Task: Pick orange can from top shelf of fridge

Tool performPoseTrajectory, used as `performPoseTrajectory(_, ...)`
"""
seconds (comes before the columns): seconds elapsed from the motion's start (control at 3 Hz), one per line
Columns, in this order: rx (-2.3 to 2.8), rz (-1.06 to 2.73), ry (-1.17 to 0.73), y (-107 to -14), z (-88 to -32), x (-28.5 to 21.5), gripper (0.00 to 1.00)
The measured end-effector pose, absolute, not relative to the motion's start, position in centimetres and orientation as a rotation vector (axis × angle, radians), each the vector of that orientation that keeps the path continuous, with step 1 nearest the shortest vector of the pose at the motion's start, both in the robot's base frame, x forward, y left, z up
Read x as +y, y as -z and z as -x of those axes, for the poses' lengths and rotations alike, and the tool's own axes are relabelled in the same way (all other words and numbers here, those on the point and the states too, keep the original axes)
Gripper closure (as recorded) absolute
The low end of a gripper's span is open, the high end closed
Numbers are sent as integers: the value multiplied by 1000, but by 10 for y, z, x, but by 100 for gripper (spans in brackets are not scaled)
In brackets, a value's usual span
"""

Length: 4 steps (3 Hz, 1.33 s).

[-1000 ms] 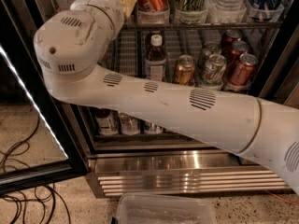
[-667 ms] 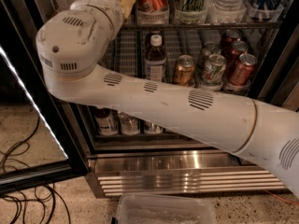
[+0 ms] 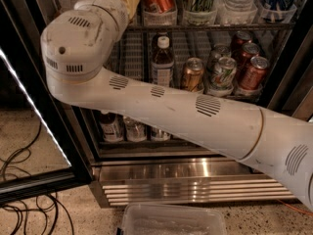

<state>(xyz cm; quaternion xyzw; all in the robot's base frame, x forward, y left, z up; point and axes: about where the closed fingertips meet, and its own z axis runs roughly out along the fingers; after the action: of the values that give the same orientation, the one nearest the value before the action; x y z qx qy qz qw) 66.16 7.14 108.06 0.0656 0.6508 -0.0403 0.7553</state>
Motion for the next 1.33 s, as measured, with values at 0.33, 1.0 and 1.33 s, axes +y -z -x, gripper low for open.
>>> performPoseTrajectory(0.33, 1419, -143, 87, -1081, -662, 72, 72)
performPoseTrajectory(1.0, 1412, -100, 116, -1087, -662, 74, 100)
performPoseTrajectory(1.33, 1387, -72, 100, -1102, -660, 81, 100)
